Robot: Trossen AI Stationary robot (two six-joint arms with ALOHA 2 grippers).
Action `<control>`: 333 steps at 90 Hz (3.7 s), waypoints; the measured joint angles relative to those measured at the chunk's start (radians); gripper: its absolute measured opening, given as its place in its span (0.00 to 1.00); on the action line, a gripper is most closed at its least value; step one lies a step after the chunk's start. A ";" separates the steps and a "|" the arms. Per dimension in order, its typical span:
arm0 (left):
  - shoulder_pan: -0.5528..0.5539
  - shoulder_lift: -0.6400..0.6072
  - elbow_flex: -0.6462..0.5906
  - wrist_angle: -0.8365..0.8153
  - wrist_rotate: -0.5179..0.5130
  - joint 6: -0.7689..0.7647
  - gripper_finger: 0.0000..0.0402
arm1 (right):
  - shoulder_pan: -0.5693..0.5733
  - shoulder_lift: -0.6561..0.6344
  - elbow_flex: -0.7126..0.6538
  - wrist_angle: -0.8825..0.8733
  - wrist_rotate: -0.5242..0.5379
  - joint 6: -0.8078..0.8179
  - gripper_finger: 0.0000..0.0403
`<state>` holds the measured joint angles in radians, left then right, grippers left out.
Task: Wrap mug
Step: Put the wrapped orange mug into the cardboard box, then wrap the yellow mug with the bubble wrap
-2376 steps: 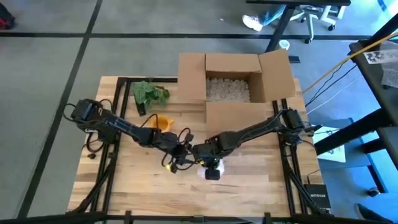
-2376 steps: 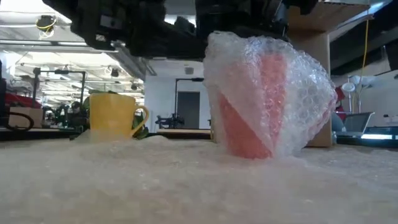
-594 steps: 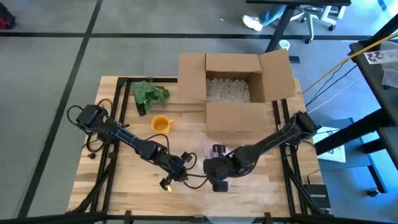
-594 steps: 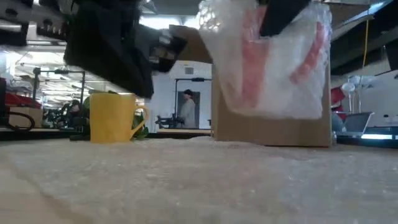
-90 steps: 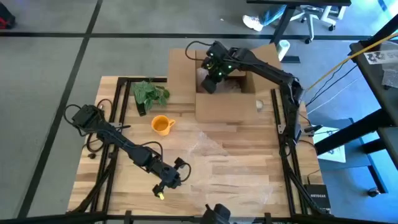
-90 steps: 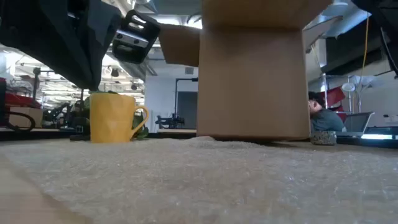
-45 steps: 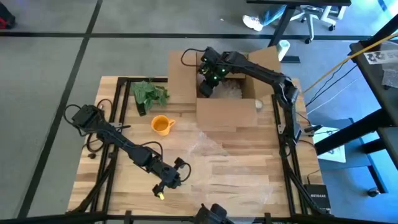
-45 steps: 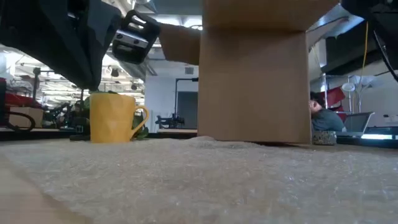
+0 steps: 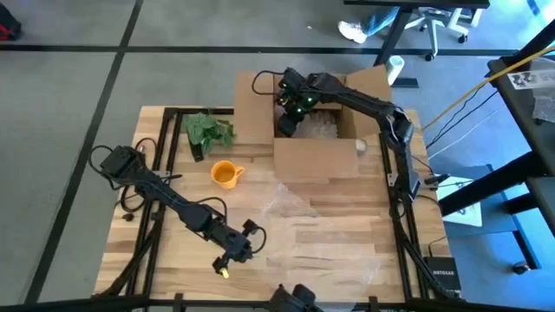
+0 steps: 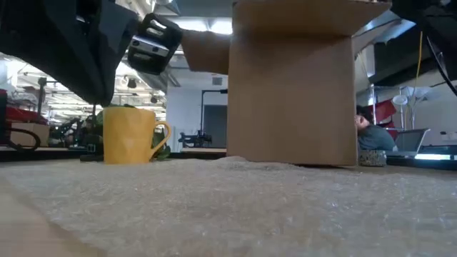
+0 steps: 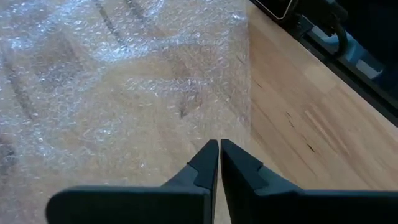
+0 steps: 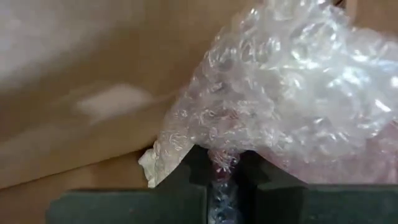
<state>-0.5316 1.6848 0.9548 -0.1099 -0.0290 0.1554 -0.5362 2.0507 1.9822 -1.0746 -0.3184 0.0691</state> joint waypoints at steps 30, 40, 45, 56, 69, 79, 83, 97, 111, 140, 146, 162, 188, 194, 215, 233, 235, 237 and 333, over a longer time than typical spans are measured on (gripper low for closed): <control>0.000 0.000 0.000 -0.006 0.000 -0.013 0.00 | 0.010 -0.072 -0.001 -0.006 0.047 0.030 0.13; 0.000 0.000 0.000 -0.006 0.000 -0.014 0.00 | 0.016 -0.099 -0.001 -0.008 0.046 0.029 0.11; 0.000 0.000 0.000 -0.006 0.000 -0.014 0.00 | 0.018 -0.112 -0.001 -0.008 0.035 0.029 0.11; 0.000 0.000 0.000 -0.006 0.000 -0.018 0.00 | 0.021 -0.129 -0.001 -0.007 0.033 0.029 0.13; 0.000 0.000 0.000 -0.006 0.000 -0.018 0.00 | 0.019 -0.127 -0.001 -0.027 0.039 0.037 0.16; 0.000 0.000 0.000 -0.006 0.000 -0.018 0.00 | 0.020 -0.096 0.000 -0.025 0.026 0.037 0.15; 0.000 0.000 0.000 -0.005 0.000 -0.018 0.00 | 0.020 -0.083 0.000 -0.024 0.020 0.036 0.13; 0.000 0.000 0.000 -0.006 0.000 -0.020 0.00 | 0.020 -0.071 0.000 -0.023 0.018 0.032 0.13; 0.000 0.000 0.000 -0.006 0.000 -0.019 0.00 | 0.019 -0.071 0.000 -0.015 0.018 0.036 0.19; 0.000 0.000 0.000 -0.007 0.000 -0.021 0.00 | 0.019 -0.153 0.000 -0.036 0.050 0.062 0.27; 0.000 0.000 0.000 -0.007 0.000 -0.021 0.00 | 0.019 -0.180 0.001 -0.032 0.064 0.069 0.27; 0.000 0.000 0.000 -0.010 0.000 -0.029 0.00 | 0.036 -0.251 0.000 -0.052 0.077 0.104 0.27; 0.009 0.000 0.000 -0.140 -0.039 -0.091 0.00 | 0.222 -0.380 0.000 -0.135 0.132 0.110 0.27; 0.009 0.000 0.000 -0.163 -0.059 -0.102 0.00 | 0.298 -0.399 0.001 -0.153 0.154 0.126 0.27; 0.028 0.000 0.000 -0.238 -0.098 -0.141 0.00 | 0.598 -0.395 0.000 -0.228 0.310 0.211 0.27; 0.031 0.000 0.000 -0.290 -0.169 -0.150 0.00 | 0.836 -0.384 -0.053 -0.203 0.450 0.337 0.27; 0.031 0.000 0.000 -0.292 -0.171 -0.150 0.00 | 0.859 -0.384 -0.064 -0.201 0.457 0.357 0.27; 0.033 0.000 0.000 -0.293 -0.174 -0.149 0.00 | 0.881 -0.385 -0.077 -0.202 0.464 0.378 0.27; 0.126 -0.009 -0.182 -0.197 -0.208 -0.259 0.00 | 1.201 -0.381 -0.860 0.750 0.377 0.868 0.00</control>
<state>-0.4061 1.6760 0.7723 -0.3073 -0.2367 -0.1032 0.6643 1.6694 1.1222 -0.3249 0.0590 0.9375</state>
